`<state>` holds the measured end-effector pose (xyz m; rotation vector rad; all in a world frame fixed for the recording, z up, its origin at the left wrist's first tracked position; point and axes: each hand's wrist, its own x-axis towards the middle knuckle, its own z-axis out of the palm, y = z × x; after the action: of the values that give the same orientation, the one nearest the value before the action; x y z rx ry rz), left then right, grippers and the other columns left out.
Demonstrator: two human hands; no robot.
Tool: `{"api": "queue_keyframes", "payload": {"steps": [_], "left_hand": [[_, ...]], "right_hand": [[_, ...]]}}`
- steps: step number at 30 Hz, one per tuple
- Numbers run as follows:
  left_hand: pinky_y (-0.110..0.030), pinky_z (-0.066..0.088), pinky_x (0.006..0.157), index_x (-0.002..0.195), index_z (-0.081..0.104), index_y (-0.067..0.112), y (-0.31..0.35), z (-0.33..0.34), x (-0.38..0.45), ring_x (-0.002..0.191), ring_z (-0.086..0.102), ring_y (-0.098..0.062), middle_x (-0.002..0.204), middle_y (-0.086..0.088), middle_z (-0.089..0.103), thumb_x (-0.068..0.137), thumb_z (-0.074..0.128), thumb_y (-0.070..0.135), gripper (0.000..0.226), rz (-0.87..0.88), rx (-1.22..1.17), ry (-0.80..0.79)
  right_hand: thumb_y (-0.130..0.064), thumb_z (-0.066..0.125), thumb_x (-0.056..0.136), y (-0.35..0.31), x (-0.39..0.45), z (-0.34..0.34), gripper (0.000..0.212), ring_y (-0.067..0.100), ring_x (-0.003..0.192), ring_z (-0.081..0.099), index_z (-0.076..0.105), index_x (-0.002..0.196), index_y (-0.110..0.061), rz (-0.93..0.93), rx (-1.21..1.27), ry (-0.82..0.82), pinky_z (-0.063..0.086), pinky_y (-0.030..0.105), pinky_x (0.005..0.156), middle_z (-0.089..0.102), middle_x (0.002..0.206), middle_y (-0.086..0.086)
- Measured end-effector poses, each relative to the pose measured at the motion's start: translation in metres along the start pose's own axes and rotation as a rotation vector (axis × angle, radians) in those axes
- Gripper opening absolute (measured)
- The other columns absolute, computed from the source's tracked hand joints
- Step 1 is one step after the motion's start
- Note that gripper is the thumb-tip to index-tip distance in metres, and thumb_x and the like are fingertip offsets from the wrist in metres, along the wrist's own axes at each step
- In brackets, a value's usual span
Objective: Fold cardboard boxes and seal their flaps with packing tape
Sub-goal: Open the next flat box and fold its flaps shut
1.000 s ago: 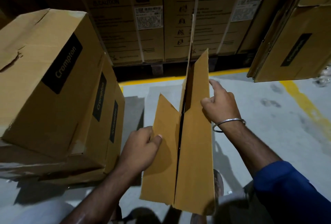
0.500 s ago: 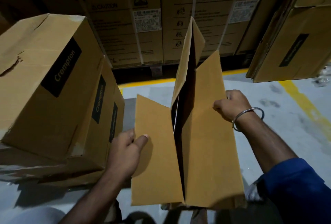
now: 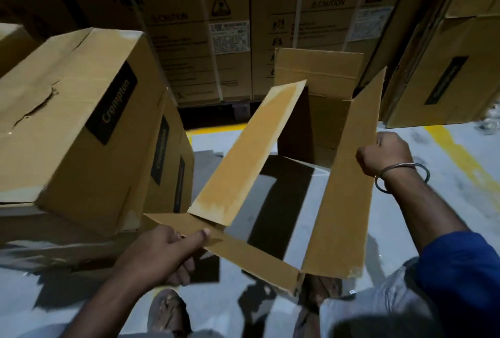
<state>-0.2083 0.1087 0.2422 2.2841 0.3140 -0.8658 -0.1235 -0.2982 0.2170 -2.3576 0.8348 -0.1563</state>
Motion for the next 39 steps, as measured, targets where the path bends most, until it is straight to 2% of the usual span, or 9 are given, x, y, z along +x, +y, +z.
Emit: {"api": "queue_keyframes", "payload": {"steps": [4,6,8,10,18,23,29,33,39], "left_hand": [[-0.033,0.055,0.076,0.07,0.077,0.018,-0.006,-0.02,0.013,0.066,0.073,-0.017,0.065,0.004,0.075,0.075,0.036,0.093,0.085,-0.004,0.278,0.223],[-0.039,0.057,0.082,0.113,0.072,0.023,-0.012,-0.029,0.021,0.087,0.073,-0.022,0.094,-0.002,0.078,0.069,0.033,0.101,0.098,-0.052,0.413,0.322],[-0.056,0.052,0.097,0.163,0.009,0.021,-0.018,-0.033,0.032,0.123,0.062,-0.035,0.145,-0.015,0.058,0.073,0.057,0.09,0.123,-0.056,0.471,0.419],[-0.059,0.042,0.109,0.158,-0.03,0.027,-0.016,-0.032,0.04,0.146,0.039,-0.037,0.167,-0.014,0.026,0.076,0.077,0.067,0.14,0.065,0.504,0.443],[-0.058,0.029,0.121,0.162,-0.021,0.024,0.028,0.034,0.078,0.157,0.018,-0.031,0.174,-0.006,0.001,0.067,0.06,0.093,0.142,0.23,0.78,0.041],[-0.075,0.027,0.115,0.158,-0.029,0.025,0.05,0.049,0.099,0.159,0.002,-0.04,0.171,-0.009,-0.019,0.073,0.067,0.083,0.14,0.153,0.746,0.128],[-0.044,0.057,0.088,0.145,0.039,0.023,0.051,0.028,0.095,0.104,0.066,-0.025,0.123,-0.006,0.063,0.098,0.054,0.056,0.059,0.232,0.644,0.254],[-0.036,0.055,0.068,0.105,0.064,0.018,0.039,-0.005,0.087,0.076,0.065,-0.018,0.087,-0.001,0.064,0.106,0.051,0.036,0.023,0.24,0.419,0.409],[-0.05,0.059,0.084,0.101,0.052,0.023,0.031,-0.034,0.07,0.084,0.072,-0.027,0.106,-0.009,0.065,0.105,0.058,0.035,0.014,0.078,-0.324,0.374]], "right_hand": [[-0.009,0.064,0.084,0.004,0.001,0.004,0.015,0.036,0.075,0.062,0.058,0.07,-0.007,0.024,-0.027,-0.028,0.038,0.027,0.055,0.061,0.072,0.013],[-0.008,0.063,0.085,0.005,0.001,0.007,0.021,0.035,0.073,0.059,0.053,0.067,-0.01,0.031,-0.057,-0.049,0.036,0.026,0.054,0.057,0.07,0.011],[-0.007,0.062,0.085,0.004,0.002,0.009,0.018,0.036,0.076,0.061,0.054,0.069,-0.009,0.024,-0.077,-0.053,0.041,0.029,0.059,0.061,0.075,0.015],[-0.007,0.061,0.086,0.001,0.003,0.011,0.016,0.036,0.076,0.061,0.055,0.071,-0.007,0.008,-0.106,-0.041,0.041,0.03,0.06,0.061,0.076,0.017],[-0.014,0.06,0.093,-0.008,-0.002,0.023,0.019,0.035,0.077,0.056,0.053,0.075,-0.012,-0.057,-0.144,-0.051,0.04,0.031,0.066,0.059,0.08,0.012],[-0.016,0.058,0.097,-0.009,-0.004,0.022,0.028,0.031,0.073,0.054,0.047,0.071,-0.019,-0.071,-0.113,-0.07,0.035,0.028,0.058,0.056,0.076,0.005],[-0.025,0.064,0.094,0.005,0.007,0.018,0.013,0.035,0.085,0.066,0.064,0.097,-0.012,-0.037,-0.1,-0.079,0.052,0.035,0.071,0.07,0.099,0.013],[-0.028,0.065,0.094,0.006,0.008,0.017,0.019,0.036,0.091,0.066,0.065,0.105,-0.013,-0.034,-0.092,-0.086,0.057,0.042,0.08,0.07,0.107,0.013],[-0.029,0.074,0.088,-0.015,-0.016,0.013,0.036,0.028,0.094,0.069,0.048,0.113,-0.028,0.073,0.254,-0.326,0.065,0.047,0.068,0.064,0.103,0.006]]}}
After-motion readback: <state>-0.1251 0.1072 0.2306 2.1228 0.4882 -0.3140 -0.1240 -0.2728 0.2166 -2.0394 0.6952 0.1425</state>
